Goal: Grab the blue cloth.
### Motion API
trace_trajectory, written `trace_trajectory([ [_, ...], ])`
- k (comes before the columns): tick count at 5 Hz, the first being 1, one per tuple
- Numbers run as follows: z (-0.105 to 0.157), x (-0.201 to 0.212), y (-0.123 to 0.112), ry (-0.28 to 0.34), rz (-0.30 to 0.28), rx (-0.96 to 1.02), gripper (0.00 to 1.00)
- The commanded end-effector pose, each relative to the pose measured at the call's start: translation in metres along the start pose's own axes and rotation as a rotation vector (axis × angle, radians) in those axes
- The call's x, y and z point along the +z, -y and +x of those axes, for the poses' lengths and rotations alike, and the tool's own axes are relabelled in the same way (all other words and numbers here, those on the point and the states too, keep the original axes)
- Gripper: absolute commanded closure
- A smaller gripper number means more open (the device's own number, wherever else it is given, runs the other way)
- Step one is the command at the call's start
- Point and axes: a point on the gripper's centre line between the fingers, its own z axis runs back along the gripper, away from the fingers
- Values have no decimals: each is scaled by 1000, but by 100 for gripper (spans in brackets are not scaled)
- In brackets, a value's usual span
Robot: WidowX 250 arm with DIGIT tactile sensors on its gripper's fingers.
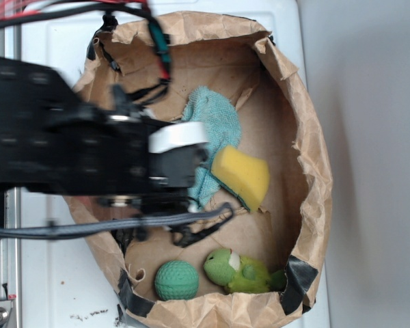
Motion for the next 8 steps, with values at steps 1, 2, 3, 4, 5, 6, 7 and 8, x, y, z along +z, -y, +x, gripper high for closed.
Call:
trace_trajectory([
  [1,50,-2,0,58,3,42,0],
  [2,57,-14,2,87,-4,35,0],
  [3,58,-31,6,76,7,28,0],
  [4,51,-35,9,63,13,17,0],
  [5,41,-42,9,50,28,-1,0],
  [6,35,-47,7,45,43,-5,4],
  [7,37,-46,7,50,41,11,100],
  [8,40,-42,7,61,35,19,100],
])
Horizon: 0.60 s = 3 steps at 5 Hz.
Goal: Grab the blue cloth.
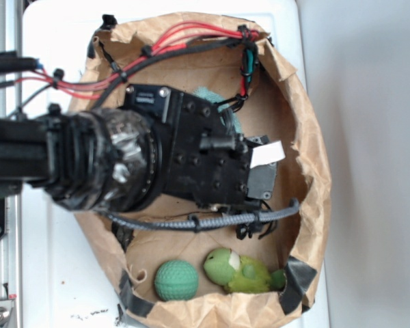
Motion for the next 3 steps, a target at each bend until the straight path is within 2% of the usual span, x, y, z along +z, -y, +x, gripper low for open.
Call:
trace_trajectory([
  [1,11,17,3,33,-42,13,100],
  [2,12,25,0,35,-62,18,100],
  [3,19,46,-4,11,-94,39,100],
])
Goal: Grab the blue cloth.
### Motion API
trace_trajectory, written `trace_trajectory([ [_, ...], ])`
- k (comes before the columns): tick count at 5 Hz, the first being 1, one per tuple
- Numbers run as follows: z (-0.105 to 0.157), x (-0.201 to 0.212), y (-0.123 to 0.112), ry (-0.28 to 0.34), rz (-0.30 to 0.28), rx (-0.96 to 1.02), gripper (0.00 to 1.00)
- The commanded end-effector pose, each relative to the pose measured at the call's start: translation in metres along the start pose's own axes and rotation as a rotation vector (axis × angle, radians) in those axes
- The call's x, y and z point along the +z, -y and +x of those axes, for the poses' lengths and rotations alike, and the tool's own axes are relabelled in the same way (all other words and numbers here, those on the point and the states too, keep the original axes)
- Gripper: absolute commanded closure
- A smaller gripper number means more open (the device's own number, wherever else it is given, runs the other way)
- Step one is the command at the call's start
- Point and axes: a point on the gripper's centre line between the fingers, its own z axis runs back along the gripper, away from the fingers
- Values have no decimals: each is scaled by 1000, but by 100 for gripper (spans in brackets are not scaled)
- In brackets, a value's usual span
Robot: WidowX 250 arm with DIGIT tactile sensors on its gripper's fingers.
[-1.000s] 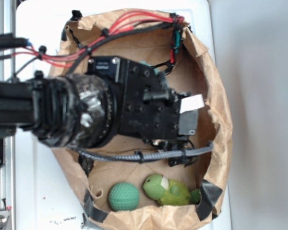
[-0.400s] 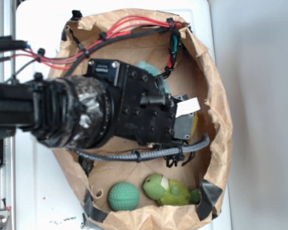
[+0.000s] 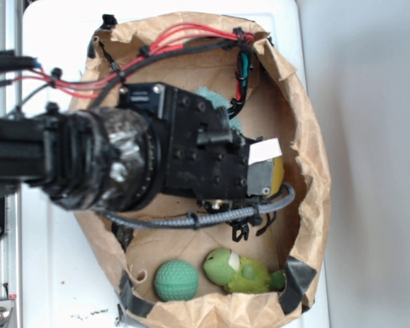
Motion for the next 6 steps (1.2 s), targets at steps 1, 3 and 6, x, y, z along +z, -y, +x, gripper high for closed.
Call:
trace_trajectory([
  [1,25,82,-5,5,-131,37,100],
  [3,20,155,-20,-61,-225,21,100],
  [6,4,180,-18,-28,-194,3,100],
])
